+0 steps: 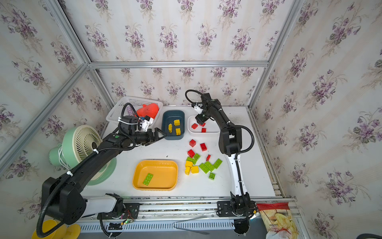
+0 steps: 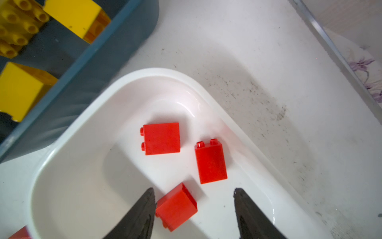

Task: Sort the legos into containers by color
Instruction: Place the lego in the container, then pick up the lego from the center of the table.

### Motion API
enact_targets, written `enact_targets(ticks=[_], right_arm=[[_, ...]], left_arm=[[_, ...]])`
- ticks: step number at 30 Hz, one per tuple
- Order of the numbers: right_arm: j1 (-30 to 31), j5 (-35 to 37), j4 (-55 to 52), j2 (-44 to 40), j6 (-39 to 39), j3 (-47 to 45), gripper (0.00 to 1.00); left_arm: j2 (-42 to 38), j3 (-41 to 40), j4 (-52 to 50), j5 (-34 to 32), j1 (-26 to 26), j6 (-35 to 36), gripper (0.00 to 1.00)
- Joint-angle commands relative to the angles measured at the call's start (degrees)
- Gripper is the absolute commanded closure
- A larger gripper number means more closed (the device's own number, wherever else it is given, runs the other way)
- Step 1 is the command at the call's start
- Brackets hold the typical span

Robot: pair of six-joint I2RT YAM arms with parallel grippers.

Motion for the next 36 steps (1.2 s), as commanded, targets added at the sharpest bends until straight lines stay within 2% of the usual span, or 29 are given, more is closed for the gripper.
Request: enact_targets(ticks=[1,4,7,11,15,18,25,33,36], right_arm=[[0.0,-3.9,0.0,-6.7,1.4,-5.6,0.35],[0.3,-9.1,4.0,-15.1,6.1,-16.7,0.35],[2.0,-10.4,11.0,-24.4,11.5,-30.9,0.33],[5.8,-8.6,17.6,-32.0,16.2,-44.8,0.31],[8.9,-4.4,24.1,-35.0,18.2,-53.3,0.30],[10.6,-0.3,26.1,-33.7,17.6,-55.1,0.30],[12.6,1.8,31.0,-29.8,18.9,-56.6,0.32],[13.2,1.6,26.7,-25.2,18.9,-52.7,0.41],[14.2,4.1,26.3,-24.4,17.8,-51.8,0.44]], left_arm=[[0.1,-0.1,1.1,1.1,0.5,0.7,0.01],[0.0,-0.4,1.0,1.4,1.1,1.1,0.01],[0.1,-0.7,0.8,1.7,1.7,1.2,0.01],[0.7,-0.9,0.7,2.1,2.3,1.7,0.01],[1.5,0.3,-0.2,2.6,2.9,2.4,0.01],[2.0,1.0,-0.7,2.8,3.0,2.8,0.01],[2.1,1.5,-0.8,3.1,3.0,2.6,0.01],[1.5,0.8,-0.8,3.2,3.0,2.3,0.01],[1.4,0.9,-0.8,3.1,3.0,2.4,0.01]])
